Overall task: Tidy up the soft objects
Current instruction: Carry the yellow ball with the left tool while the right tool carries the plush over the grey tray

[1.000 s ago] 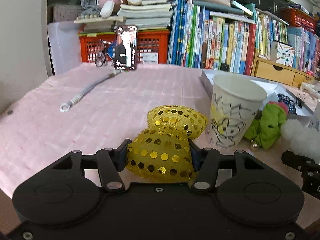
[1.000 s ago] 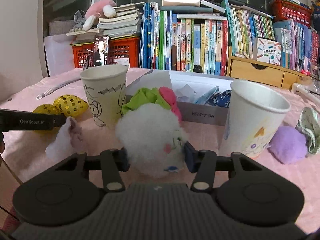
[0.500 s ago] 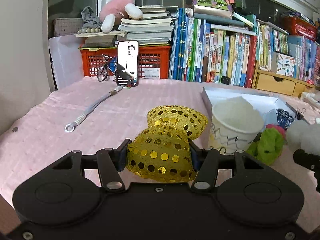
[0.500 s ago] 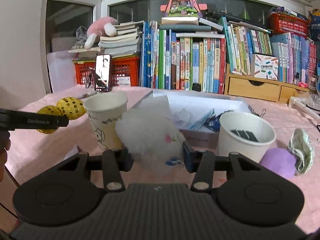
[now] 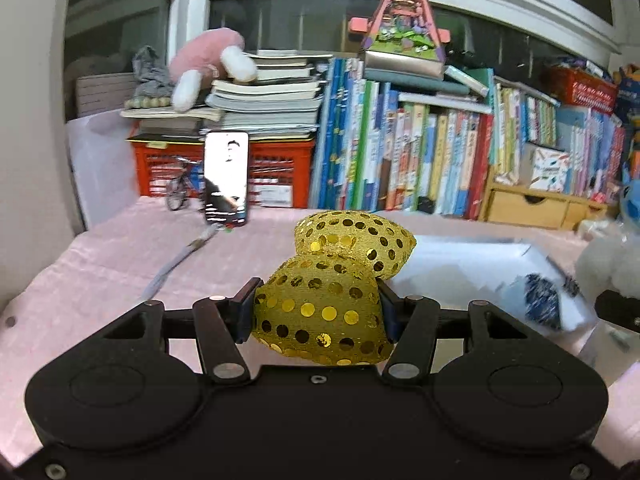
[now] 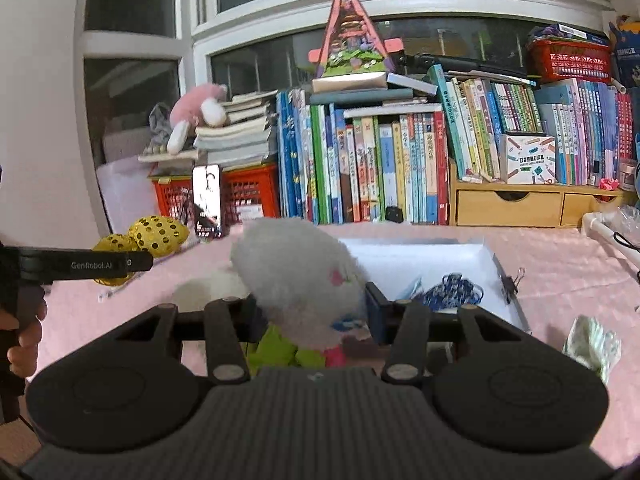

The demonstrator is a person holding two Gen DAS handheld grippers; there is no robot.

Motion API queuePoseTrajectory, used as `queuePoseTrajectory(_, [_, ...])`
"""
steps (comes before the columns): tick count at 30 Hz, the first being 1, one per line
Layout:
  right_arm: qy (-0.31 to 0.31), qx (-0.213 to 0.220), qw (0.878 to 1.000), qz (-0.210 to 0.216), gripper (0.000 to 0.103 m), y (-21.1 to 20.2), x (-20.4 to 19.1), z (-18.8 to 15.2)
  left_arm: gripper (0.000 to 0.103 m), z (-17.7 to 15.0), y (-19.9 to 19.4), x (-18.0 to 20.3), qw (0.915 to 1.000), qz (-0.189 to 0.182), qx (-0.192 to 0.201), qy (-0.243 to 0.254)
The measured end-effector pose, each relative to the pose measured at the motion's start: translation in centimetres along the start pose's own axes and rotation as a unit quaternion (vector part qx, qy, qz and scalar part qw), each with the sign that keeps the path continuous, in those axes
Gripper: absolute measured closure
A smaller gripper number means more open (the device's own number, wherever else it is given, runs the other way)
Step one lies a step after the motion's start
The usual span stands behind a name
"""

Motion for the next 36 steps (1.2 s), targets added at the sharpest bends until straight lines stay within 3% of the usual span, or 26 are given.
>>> queuePoseTrajectory(6, [0.007, 0.004, 1.0, -0.023, 0.051, 0.6, 2.8, 2.9, 0.048, 2.6, 1.9, 2.2, 0.9993, -0.033, -0.013, 0.013])
queuePoseTrajectory(12, [0.015, -0.014, 0.999, -0.045, 0.051, 1.8, 6.3, 5.1, 0.048, 4.3, 5.0, 4.8, 0.9958, -0.066, -0.056, 0.029])
queuePoseTrajectory(20, [0.044, -0.079, 0.995, -0.033, 0.051, 6.1, 8.9, 6.7, 0.048, 6.6, 9.3, 8.5, 0.9893, -0.087, -0.106, 0.05])
queuePoseTrajectory(25, [0.069, -0.121, 0.99, -0.021, 0.051, 9.8, 9.4, 6.9, 0.048, 7.1, 13.9, 10.1, 0.9812, -0.094, -0.164, 0.037])
queuePoseTrajectory(36, [0.151, -0.229, 0.962, -0.002, 0.051, 17.6, 10.2, 4.8, 0.048, 5.4, 21.6, 10.1, 0.9625, -0.079, -0.259, -0.014])
Point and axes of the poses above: each gripper's, at about its wrist camera, not at the fingertips, and y roughly the way its jaws point, x to its right, z to its top, the point moved 6 cm from there along y, roughly the way its jaws point, and after that the axes turned 3 degrees about -x, right-handed, at the moved point
